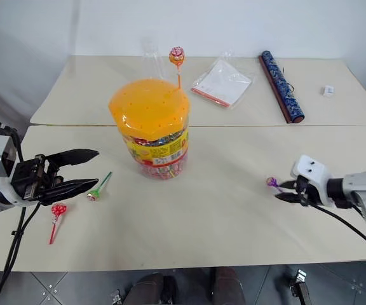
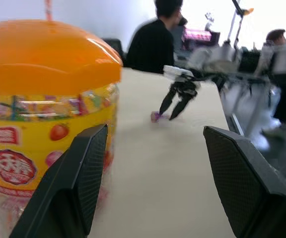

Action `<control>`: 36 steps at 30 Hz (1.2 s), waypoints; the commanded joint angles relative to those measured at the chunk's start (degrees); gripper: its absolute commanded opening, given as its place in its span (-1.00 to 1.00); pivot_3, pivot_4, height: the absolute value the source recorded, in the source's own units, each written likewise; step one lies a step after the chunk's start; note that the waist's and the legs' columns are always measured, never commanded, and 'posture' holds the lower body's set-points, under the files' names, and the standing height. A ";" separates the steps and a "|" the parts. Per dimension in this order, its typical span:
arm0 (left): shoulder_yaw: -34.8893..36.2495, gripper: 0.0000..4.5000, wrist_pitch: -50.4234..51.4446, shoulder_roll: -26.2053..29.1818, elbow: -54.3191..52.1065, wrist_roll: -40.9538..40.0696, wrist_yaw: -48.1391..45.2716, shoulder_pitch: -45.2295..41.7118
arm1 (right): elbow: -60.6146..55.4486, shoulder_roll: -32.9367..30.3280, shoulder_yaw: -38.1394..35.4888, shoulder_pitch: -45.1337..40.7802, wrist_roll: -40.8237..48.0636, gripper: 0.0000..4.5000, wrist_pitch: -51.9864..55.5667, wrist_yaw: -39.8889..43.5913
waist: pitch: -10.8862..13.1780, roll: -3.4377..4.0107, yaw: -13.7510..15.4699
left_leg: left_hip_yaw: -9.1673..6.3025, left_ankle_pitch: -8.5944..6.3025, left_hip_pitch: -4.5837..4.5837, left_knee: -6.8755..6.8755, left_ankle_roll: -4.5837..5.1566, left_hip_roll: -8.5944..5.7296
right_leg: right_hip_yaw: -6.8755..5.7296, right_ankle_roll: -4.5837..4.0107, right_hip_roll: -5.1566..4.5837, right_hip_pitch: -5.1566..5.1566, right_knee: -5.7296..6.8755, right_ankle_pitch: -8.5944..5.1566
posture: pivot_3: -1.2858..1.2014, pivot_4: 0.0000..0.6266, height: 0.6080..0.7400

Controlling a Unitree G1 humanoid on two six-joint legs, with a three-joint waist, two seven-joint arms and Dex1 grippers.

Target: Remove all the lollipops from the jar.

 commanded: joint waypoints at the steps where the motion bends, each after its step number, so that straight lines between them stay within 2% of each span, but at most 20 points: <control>1: 5.89 0.46 1.29 -2.79 1.07 -6.16 8.09 -2.43 | -5.39 6.71 -7.13 -10.10 12.93 -0.08 5.39 -1.82 | 0.01 0.03 -0.16 | 0.01 0.00 0.03 0.01 0.00 0.01 | 0.02 0.00 0.00 0.00 0.02 0.00 | 0.03 -0.52 1.00; 4: 7.38 0.46 2.80 -4.48 2.08 -9.18 12.56 -4.39 | -6.38 13.47 -5.90 -18.45 15.09 -0.08 10.11 -7.46 | 0.00 0.03 -0.02 | -0.11 0.03 0.05 0.07 -0.05 0.10 | 0.07 -0.07 0.01 0.03 0.12 0.04 | 0.03 -0.52 1.00; 10: 6.96 0.46 3.37 -5.77 2.03 -10.44 14.63 -5.44 | 0.60 24.38 -2.46 -31.99 11.73 -0.08 11.94 -15.93 | -0.01 0.01 0.43 | -0.36 -0.01 -0.15 0.01 -0.08 -0.05 | -0.02 -0.08 -0.05 -0.05 0.14 0.03 | 0.03 -0.52 1.00; 16: 5.76 0.46 2.99 -6.95 0.82 -10.40 15.17 -5.19 | 6.58 30.23 -0.62 -38.43 7.85 -0.08 11.64 -20.12 | -0.01 0.00 0.06 | -0.39 -0.01 -0.28 -0.01 -0.03 -0.17 | -0.31 -0.04 -0.07 -0.13 0.14 0.05 | 0.03 -0.52 1.00; 23: 5.47 0.46 2.65 -8.07 0.52 -10.84 15.61 -6.10 | 6.86 33.01 -0.19 -39.70 8.24 -0.08 11.61 -17.76 | -0.01 0.00 -0.12 | -0.30 0.03 -0.26 0.01 -0.05 -0.06 | -0.28 -0.04 0.05 -0.13 0.14 0.05 | 0.03 -0.52 1.00; 25: 5.50 0.46 2.54 -8.17 0.63 -10.85 15.77 -6.33 | 7.36 33.54 -0.20 -39.96 7.82 -0.37 11.11 -17.31 | -0.01 0.00 -0.13 | -0.29 0.03 -0.26 0.01 -0.05 -0.04 | -0.27 -0.04 0.06 -0.13 0.14 0.05 | 0.03 -0.52 1.00; 26: 5.51 0.46 2.48 -8.27 0.66 -10.87 15.80 -6.45 | 7.61 33.77 -0.17 -40.08 7.60 -0.43 10.79 -16.94 | -0.01 0.00 -0.10 | -0.29 0.03 -0.26 0.01 -0.05 -0.04 | -0.27 -0.04 0.06 -0.13 0.14 0.05 | 0.03 -0.52 1.00; 29: 5.48 0.46 2.41 -8.52 0.68 -10.94 15.75 -6.70 | 7.62 34.50 -0.01 -40.22 7.93 -0.87 10.66 -15.23 | -0.01 0.00 -0.12 | -0.29 0.03 -0.26 0.01 -0.05 -0.05 | -0.27 -0.04 0.06 -0.13 0.13 0.05 | 0.03 -0.52 1.00; 36: 5.24 0.46 2.39 -8.55 1.17 -10.77 15.49 -7.41 | 9.41 35.82 -0.74 -41.13 7.31 -0.87 8.78 -15.32 | -0.01 0.00 -0.21 | -0.28 0.03 -0.26 -0.01 -0.05 -0.03 | -0.27 -0.04 0.09 -0.15 0.13 0.05 | 0.03 -0.52 1.00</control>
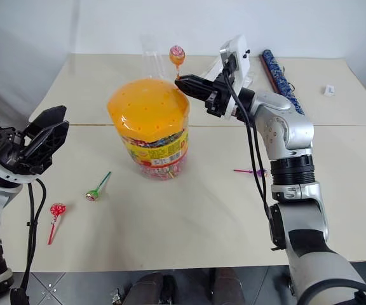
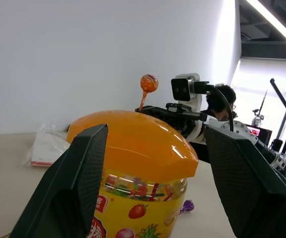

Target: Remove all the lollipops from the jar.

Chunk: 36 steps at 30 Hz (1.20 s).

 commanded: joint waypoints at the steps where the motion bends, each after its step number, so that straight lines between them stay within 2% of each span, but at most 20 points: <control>1: 0.37 0.46 -1.00 -0.22 -1.23 -1.27 -0.22 -0.84 | -0.37 0.58 -1.30 -2.12 0.47 -0.87 -1.67 0.37 | 0.00 0.00 -0.03 | 0.01 0.00 0.00 0.00 0.00 0.00 | 0.00 0.00 0.00 0.00 0.00 0.00 | 0.03 -0.52 1.00; 6: -0.26 0.46 -1.30 -0.41 -1.15 -1.11 -0.65 -1.72 | 0.81 2.01 -7.20 -2.74 5.13 -0.87 -4.50 0.39 | 0.00 0.00 -0.02 | 0.01 0.00 0.00 0.00 0.00 0.01 | 0.00 0.00 0.01 0.00 0.00 0.00 | 0.03 -0.52 1.00; 10: -1.01 0.46 -1.59 -0.30 -0.52 -0.54 -1.60 -2.72 | 1.18 0.37 -11.22 -3.08 7.13 -0.87 -5.16 0.05 | 0.00 0.00 0.16 | -0.01 0.00 -0.01 0.01 0.00 -0.02 | 0.01 0.00 -0.01 0.00 0.00 0.00 | 0.03 -0.52 1.00; 14: -2.18 0.46 -1.23 0.36 -0.38 -0.20 -3.56 -3.10 | -3.39 -4.59 -14.09 -0.36 9.68 -0.87 -1.85 0.93 | 0.00 0.00 0.29 | -0.02 0.00 -0.01 0.00 0.00 -0.04 | 0.01 0.00 -0.02 0.00 0.00 0.00 | 0.03 -0.52 1.00; 24: -5.97 0.46 0.24 3.78 -1.89 2.00 -9.34 -0.90 | -17.57 -18.78 -18.81 13.07 18.25 -0.87 9.08 4.15 | 0.00 0.00 0.12 | 0.17 0.00 0.06 -0.02 0.00 0.02 | 0.10 0.00 0.01 0.00 -0.03 0.00 | 0.03 -0.52 1.00; 28: -10.55 0.46 -1.55 9.69 -1.81 9.03 -16.82 2.29 | -22.04 -33.83 -16.95 30.92 11.18 -0.87 9.61 12.05 | 0.00 0.00 1.09 | 0.13 -0.01 0.08 -0.09 -0.02 0.05 | 0.04 -0.01 0.04 0.01 -0.10 -0.01 | 0.03 -0.52 1.00; 29: -10.86 0.46 -1.86 10.09 -1.65 9.40 -17.41 2.30 | -21.67 -35.71 -16.53 33.71 9.81 -0.87 8.48 13.06 | 0.00 0.00 1.55 | 0.16 -0.03 0.07 -0.11 -0.01 0.02 | 0.06 -0.01 0.03 0.01 -0.18 -0.01 | 0.03 -0.52 1.00; 32: -12.33 0.46 -2.97 11.55 -1.55 12.00 -20.08 3.02 | -18.00 -38.33 -16.09 38.68 6.66 -0.87 5.74 14.43 | 0.00 0.00 1.62 | 0.43 -0.02 0.05 -0.04 0.06 -0.03 | 0.24 0.01 -0.02 0.02 -0.36 0.00 | 0.03 -0.52 1.00; 36: -12.71 0.46 -3.35 10.76 -1.99 12.70 -20.22 3.59 | -13.22 -39.56 -15.78 42.77 2.99 -0.87 2.98 15.71 | 0.00 0.00 1.53 | 0.66 0.02 0.27 -0.02 0.11 -0.01 | 0.54 -0.01 -0.04 0.04 -0.22 0.01 | 0.03 -0.52 1.00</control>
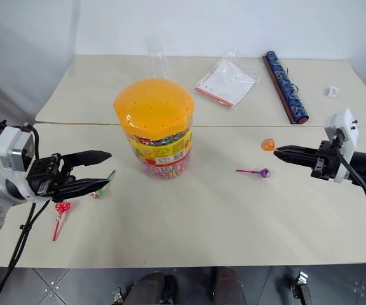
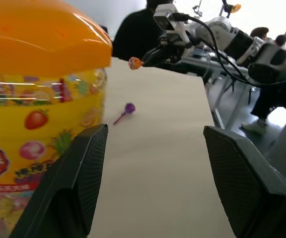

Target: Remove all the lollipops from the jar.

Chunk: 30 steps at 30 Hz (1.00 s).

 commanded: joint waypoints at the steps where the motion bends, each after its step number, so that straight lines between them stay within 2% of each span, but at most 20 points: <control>1: 0.28 0.46 -1.08 -0.22 -2.01 0.42 -0.30 0.64 | 2.07 -2.28 -0.39 2.59 -3.21 -0.87 -3.99 1.93 | 0.00 0.00 0.07 | 0.00 0.00 0.02 -0.02 -0.01 0.01 | 0.00 0.00 0.00 -0.01 0.03 0.00 | 0.03 -0.52 1.00; 11: 1.22 0.46 -0.40 0.04 -4.30 0.37 0.83 2.89 | 13.88 -2.54 8.19 2.82 -15.60 -0.87 -10.35 0.30 | 0.00 0.02 0.11 | 0.02 -0.04 -0.01 -0.02 -0.07 0.07 | -0.01 0.00 0.01 -0.09 0.09 0.00 | 0.03 -0.52 1.00; 14: 1.27 0.46 -0.87 0.10 -4.98 1.17 1.27 3.89 | 17.06 -1.78 9.18 3.34 -17.34 -0.61 -13.31 0.62 | 0.00 0.02 0.14 | 0.01 -0.04 -0.02 0.00 -0.06 0.04 | 0.00 -0.01 -0.01 -0.08 0.10 -0.01 | 0.03 -0.52 1.00; 18: 2.35 0.46 -1.66 0.19 -5.30 2.16 1.50 5.29 | 15.40 0.20 4.98 3.46 -14.25 -0.01 -20.42 2.31 | -0.01 0.02 0.08 | 0.01 -0.04 -0.01 0.00 -0.06 0.07 | 0.00 -0.01 0.02 -0.08 0.11 -0.01 | 0.03 -0.52 1.00; 21: 2.62 0.46 -4.50 0.38 -4.66 5.93 2.21 6.89 | 11.41 4.42 0.02 2.69 -9.35 0.45 -31.06 5.88 | -0.01 0.04 -0.03 | 0.03 -0.04 0.01 -0.02 -0.06 0.08 | 0.00 -0.01 0.05 -0.08 0.11 -0.01 | 0.03 -0.52 1.00; 23: 2.09 0.46 -7.92 0.43 -3.16 10.86 3.58 7.86 | 5.93 8.61 -2.18 0.71 -5.52 0.77 -29.91 1.75 | -0.01 0.05 -0.12 | 0.06 -0.04 0.04 -0.02 -0.08 0.13 | 0.02 -0.01 0.11 -0.08 0.12 0.00 | 0.03 -0.52 1.00; 24: 2.18 0.46 -9.55 -0.15 -2.56 12.10 3.86 8.28 | 2.17 9.37 -1.34 1.35 -4.64 0.93 -29.55 2.44 | -0.02 0.07 -0.13 | 0.07 -0.04 0.05 -0.01 -0.08 0.15 | 0.02 -0.01 0.12 -0.08 0.13 0.00 | 0.03 -0.52 1.00; 25: 2.18 0.46 -10.93 -0.78 -2.09 13.12 4.11 8.78 | -2.48 9.68 0.56 2.66 -3.87 0.99 -28.55 4.02 | -0.02 0.10 0.00 | 0.08 -0.04 0.06 -0.01 -0.08 0.14 | 0.03 -0.02 0.11 -0.09 0.14 0.00 | 0.03 -0.52 1.00; 27: 1.17 0.46 -13.18 -1.71 -0.91 15.73 4.65 10.48 | -10.00 11.43 5.63 4.42 -2.51 0.99 -27.33 6.67 | -0.03 0.11 0.14 | 0.03 -0.06 0.05 -0.03 -0.11 0.17 | 0.01 -0.03 0.10 -0.09 0.14 0.00 | 0.03 -0.52 1.00; 30: -1.42 0.46 -18.62 -3.23 2.22 23.37 8.58 12.20 | -11.31 15.31 12.02 4.51 -5.86 0.99 -32.54 8.73 | -0.06 0.05 0.28 | -0.06 -0.12 0.04 -0.03 -0.19 0.18 | -0.13 -0.03 0.09 -0.07 0.14 0.00 | 0.03 -0.52 1.00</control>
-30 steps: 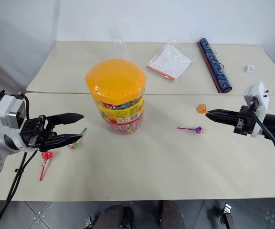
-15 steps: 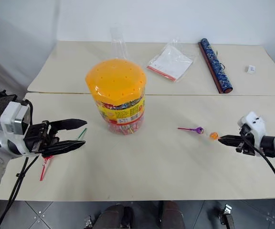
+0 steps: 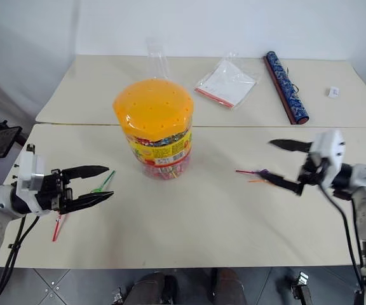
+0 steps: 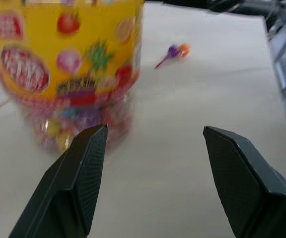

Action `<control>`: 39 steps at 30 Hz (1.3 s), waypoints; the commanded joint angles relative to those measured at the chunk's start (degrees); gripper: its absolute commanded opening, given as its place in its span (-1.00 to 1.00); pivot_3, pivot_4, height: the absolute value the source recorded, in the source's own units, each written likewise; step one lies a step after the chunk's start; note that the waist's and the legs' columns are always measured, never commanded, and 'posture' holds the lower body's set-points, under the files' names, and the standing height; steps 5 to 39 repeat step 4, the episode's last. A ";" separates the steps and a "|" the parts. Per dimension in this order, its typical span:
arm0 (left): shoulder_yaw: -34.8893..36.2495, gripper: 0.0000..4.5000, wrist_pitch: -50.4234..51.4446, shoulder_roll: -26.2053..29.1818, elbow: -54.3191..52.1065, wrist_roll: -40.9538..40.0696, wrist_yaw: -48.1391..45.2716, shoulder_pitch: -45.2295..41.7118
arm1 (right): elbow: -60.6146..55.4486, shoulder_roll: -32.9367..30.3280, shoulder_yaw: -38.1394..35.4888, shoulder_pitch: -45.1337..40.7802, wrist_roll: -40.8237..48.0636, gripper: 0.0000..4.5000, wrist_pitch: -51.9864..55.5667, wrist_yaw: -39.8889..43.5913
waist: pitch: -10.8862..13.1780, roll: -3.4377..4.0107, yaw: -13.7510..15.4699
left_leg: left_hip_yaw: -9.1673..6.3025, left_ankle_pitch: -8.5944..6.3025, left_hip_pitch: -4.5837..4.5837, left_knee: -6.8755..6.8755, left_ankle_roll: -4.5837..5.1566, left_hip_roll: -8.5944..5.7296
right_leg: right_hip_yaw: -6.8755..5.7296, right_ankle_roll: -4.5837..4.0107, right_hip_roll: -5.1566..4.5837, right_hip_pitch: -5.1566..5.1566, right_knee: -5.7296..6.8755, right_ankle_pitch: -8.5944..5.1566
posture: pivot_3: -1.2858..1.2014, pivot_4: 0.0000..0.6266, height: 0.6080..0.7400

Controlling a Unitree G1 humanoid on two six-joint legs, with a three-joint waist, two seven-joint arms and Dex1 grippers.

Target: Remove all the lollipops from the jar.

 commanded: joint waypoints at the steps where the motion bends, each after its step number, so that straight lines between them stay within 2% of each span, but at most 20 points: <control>1: -1.15 0.46 -4.11 -1.72 0.98 4.85 3.76 1.19 | -0.81 2.48 4.54 0.91 -2.39 0.99 -4.60 2.13 | 0.00 0.00 0.10 | 0.00 0.00 -0.04 0.01 0.00 -0.03 | -0.02 0.00 -0.01 0.00 -0.02 0.00 | 0.03 -0.52 1.00; 4: 0.13 0.46 -3.68 -3.85 -1.99 4.30 7.26 2.18 | 2.34 3.43 5.41 1.36 -4.37 0.99 -7.41 1.77 | 0.01 -0.01 0.34 | -0.01 -0.01 -0.13 0.07 0.13 -0.17 | -0.03 0.02 -0.20 -0.02 -0.03 0.01 | 0.03 -0.52 1.00; 39: 0.13 0.46 -3.68 -3.85 -1.99 4.30 7.26 2.18 | 2.34 3.43 5.41 1.36 -4.37 0.99 -7.41 1.77 | 0.01 -0.01 0.34 | -0.01 -0.01 -0.13 0.07 0.13 -0.17 | -0.03 0.02 -0.20 -0.02 -0.03 0.01 | 0.03 -0.52 1.00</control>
